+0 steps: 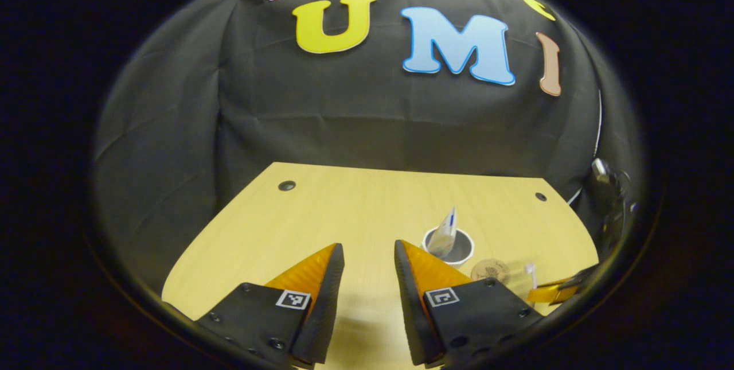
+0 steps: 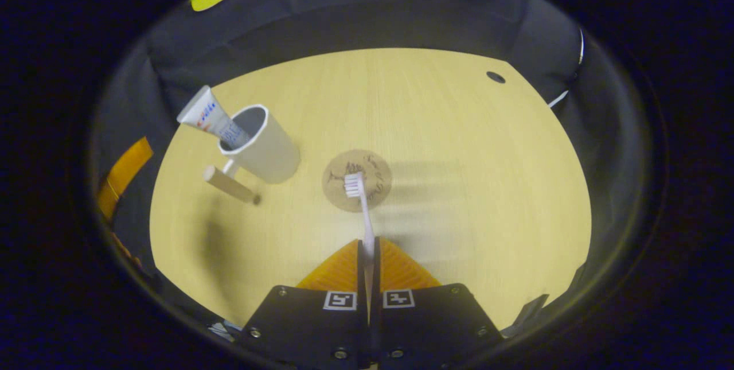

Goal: Put the toothbrush and toothpaste on the desktop into the cup, then pick up the cup and place it on the coaster on the desktop.

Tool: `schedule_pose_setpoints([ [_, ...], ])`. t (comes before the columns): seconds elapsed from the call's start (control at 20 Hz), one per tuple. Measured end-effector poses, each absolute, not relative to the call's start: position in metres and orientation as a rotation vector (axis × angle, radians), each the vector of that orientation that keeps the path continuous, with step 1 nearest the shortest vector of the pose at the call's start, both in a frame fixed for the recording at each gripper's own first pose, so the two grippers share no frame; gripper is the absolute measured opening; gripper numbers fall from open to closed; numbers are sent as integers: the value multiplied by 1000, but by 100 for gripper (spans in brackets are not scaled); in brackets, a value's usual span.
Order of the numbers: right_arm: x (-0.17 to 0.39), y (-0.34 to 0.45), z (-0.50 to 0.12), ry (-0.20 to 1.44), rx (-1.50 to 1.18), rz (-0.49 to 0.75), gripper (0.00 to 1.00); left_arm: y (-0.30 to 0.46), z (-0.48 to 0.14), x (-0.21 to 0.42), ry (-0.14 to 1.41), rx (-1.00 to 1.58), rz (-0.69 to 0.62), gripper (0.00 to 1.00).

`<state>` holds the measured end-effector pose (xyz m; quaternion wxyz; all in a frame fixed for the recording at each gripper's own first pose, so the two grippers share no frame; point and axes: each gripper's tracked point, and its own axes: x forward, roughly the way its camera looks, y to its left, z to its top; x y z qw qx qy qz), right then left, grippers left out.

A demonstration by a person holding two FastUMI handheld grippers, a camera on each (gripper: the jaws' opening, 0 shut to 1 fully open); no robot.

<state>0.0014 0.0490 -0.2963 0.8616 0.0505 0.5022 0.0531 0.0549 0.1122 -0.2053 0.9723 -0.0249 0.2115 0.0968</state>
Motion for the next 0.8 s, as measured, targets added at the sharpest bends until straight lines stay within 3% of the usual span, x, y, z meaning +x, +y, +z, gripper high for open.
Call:
schedule_pose_setpoints([
  [0.35, 79, 101, -192, 857, 170, 188, 2, 157, -221, 14, 466, -83, 272, 59],
  [0.8, 142, 136, -167, 758, 283, 194, 2, 197, -242, -35, 518, -124, 379, 58],
])
